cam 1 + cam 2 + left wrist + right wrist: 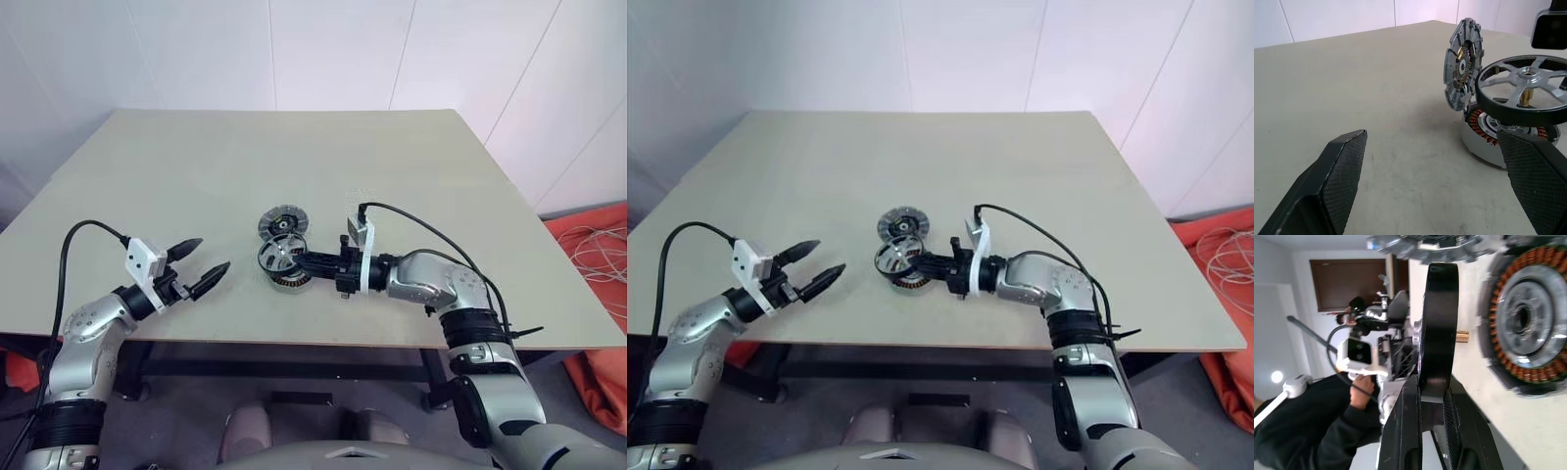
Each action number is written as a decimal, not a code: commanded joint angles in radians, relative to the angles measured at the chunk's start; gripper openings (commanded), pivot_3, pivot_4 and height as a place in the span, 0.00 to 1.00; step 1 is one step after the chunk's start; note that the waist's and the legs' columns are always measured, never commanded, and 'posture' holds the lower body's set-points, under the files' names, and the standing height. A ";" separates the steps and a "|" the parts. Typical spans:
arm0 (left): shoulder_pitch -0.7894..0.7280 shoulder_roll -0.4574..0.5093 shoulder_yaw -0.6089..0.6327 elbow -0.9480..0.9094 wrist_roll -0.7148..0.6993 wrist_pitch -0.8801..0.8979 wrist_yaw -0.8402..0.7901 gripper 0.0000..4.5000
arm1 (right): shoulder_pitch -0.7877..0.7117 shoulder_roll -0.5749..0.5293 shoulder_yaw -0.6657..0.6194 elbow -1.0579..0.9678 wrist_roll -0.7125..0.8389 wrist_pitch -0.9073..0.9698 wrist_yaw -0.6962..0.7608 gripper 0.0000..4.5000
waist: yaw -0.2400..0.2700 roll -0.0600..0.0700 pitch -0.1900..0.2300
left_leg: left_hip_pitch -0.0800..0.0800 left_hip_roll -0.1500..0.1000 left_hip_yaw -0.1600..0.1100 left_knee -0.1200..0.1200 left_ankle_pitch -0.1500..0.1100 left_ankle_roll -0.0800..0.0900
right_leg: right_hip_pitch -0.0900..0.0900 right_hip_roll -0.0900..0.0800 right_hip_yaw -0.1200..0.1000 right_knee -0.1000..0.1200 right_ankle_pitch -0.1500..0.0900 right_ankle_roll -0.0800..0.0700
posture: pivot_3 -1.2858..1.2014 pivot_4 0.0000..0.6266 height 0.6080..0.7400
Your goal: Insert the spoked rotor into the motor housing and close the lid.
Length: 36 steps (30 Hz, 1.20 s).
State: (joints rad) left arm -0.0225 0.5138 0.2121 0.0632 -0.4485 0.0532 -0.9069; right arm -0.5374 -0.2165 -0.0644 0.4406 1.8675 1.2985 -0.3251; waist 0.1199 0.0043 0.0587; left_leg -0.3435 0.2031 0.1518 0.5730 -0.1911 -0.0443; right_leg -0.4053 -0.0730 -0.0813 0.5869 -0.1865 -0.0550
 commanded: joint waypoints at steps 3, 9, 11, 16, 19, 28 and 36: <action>-0.007 0.018 0.028 -0.038 -0.016 0.001 0.006 1.00 | -0.046 0.005 -0.024 0.022 -0.043 0.007 0.050 0.06 | 0.000 0.000 0.000 | 0.000 0.000 0.000 0.000 0.000 0.000 | 0.000 0.000 0.000 0.000 0.000 0.000 | 0.52 0.00 1.00; -0.008 0.019 0.029 -0.042 -0.017 0.005 0.006 1.00 | -0.065 0.003 -0.046 0.059 -0.113 0.017 0.094 0.06 | 0.000 0.000 0.000 | 0.000 0.000 0.000 0.000 0.000 0.000 | 0.000 0.000 0.000 0.001 0.000 0.000 | 0.52 0.00 1.00; -0.009 0.019 0.029 -0.042 -0.016 0.006 0.007 1.00 | -0.071 0.003 -0.054 0.068 -0.131 0.024 0.106 0.06 | 0.000 0.000 0.000 | 0.000 0.000 0.000 0.000 0.000 0.000 | 0.000 0.000 0.000 0.001 0.000 0.000 | 0.52 0.00 1.00; -0.009 0.016 0.028 -0.045 -0.014 0.008 0.007 1.00 | -0.072 0.008 -0.074 0.066 -0.167 0.044 0.122 0.06 | 0.000 0.000 0.000 | 0.000 0.000 0.000 0.000 0.000 0.000 | 0.000 0.000 0.000 0.001 0.000 0.000 | 0.52 0.00 1.00; -0.012 0.014 0.027 -0.044 -0.014 0.009 0.007 1.00 | -0.068 0.014 -0.085 0.054 -0.194 0.047 0.131 0.06 | 0.000 0.000 0.000 | 0.000 0.000 0.000 0.000 0.000 0.000 | 0.000 0.000 0.000 0.001 0.000 0.000 | 0.52 0.00 1.00; -0.014 0.014 0.027 -0.044 -0.013 0.012 0.006 1.00 | -0.079 0.040 -0.117 0.051 -0.242 0.062 0.139 0.37 | 0.000 0.000 0.000 | 0.000 0.000 0.000 0.000 0.000 0.000 | 0.000 0.000 0.000 0.001 0.000 0.000 | 0.52 0.00 1.00; -0.016 0.012 0.026 -0.042 -0.013 0.011 0.006 1.00 | -0.086 0.051 -0.149 0.040 -0.271 0.085 0.132 0.98 | 0.000 0.000 0.000 | 0.001 0.000 0.000 0.000 0.000 0.000 | 0.000 0.000 0.000 0.002 0.000 0.000 | 0.52 0.00 1.00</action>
State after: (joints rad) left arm -0.0247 0.5183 0.2220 0.0613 -0.4488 0.0732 -0.9067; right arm -0.6066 -0.1657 -0.1962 0.5137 1.5918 1.3759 -0.1921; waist 0.1194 0.0040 0.0585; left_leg -0.3420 0.2032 0.1518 0.5733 -0.1910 -0.0445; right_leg -0.4044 -0.0730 -0.0810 0.5889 -0.1864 -0.0551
